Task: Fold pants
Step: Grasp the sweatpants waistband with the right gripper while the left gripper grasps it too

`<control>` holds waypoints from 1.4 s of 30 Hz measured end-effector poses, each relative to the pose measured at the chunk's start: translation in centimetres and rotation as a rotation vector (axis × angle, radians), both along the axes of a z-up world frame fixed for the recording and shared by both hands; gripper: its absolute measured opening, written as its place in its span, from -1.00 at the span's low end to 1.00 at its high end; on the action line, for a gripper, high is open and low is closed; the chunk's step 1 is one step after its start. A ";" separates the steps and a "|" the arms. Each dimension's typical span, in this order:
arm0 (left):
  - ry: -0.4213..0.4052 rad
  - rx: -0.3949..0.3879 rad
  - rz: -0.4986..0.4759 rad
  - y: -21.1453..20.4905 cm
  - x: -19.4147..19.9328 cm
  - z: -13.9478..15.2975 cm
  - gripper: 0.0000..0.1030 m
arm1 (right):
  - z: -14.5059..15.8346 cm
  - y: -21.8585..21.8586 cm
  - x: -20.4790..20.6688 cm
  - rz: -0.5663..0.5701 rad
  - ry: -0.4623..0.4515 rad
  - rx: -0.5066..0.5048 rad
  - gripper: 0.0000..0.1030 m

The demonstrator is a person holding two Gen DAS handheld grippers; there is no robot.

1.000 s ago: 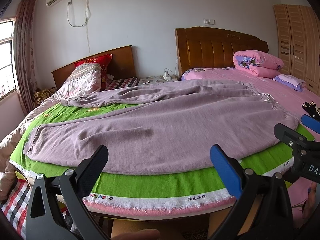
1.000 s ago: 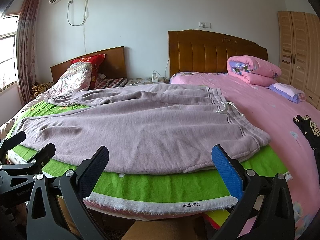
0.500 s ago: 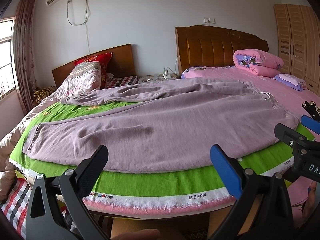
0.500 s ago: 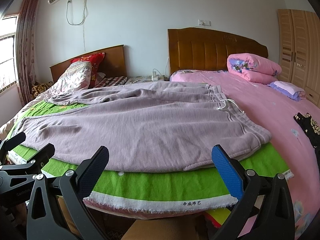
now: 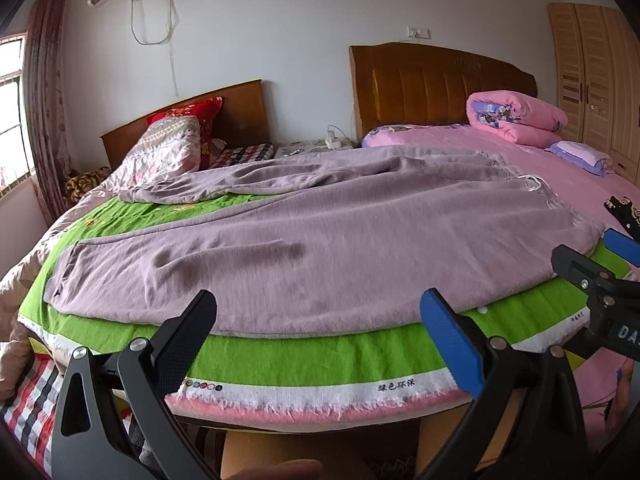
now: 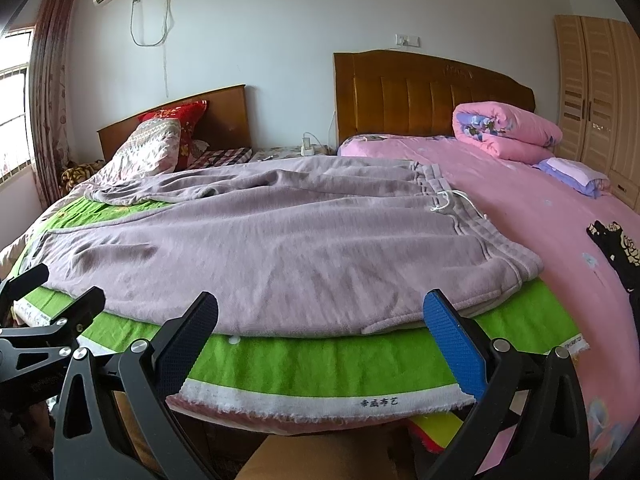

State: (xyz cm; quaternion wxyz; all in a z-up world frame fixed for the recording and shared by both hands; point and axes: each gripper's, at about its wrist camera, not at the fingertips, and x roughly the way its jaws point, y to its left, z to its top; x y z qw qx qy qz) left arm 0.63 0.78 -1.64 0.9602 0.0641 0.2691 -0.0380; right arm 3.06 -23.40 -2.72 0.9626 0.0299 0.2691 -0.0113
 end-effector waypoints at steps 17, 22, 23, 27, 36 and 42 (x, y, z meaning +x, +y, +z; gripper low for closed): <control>0.606 0.065 -0.393 -3.6 20.9 2.1 0.97 | 3.9 -6.7 19.4 0.289 0.209 -0.170 0.92; 0.669 -0.174 -0.355 -4.1 31.2 3.7 0.97 | 3.4 -10.2 29.0 0.443 0.329 -0.038 0.92; 0.718 -0.253 -0.318 -4.2 33.9 3.5 0.97 | 3.1 -10.6 31.3 0.455 0.354 -0.040 0.92; 0.872 -0.441 -0.132 -5.1 42.3 1.0 0.97 | 1.6 -11.0 38.6 0.426 0.402 -0.164 0.92; 0.957 -0.460 0.010 -9.2 55.8 -1.9 0.95 | -2.9 -13.1 52.0 0.509 0.533 -0.050 0.92; 0.922 -0.439 -0.010 -11.7 58.7 -2.5 0.63 | -5.2 -12.8 55.8 0.666 0.679 0.007 0.84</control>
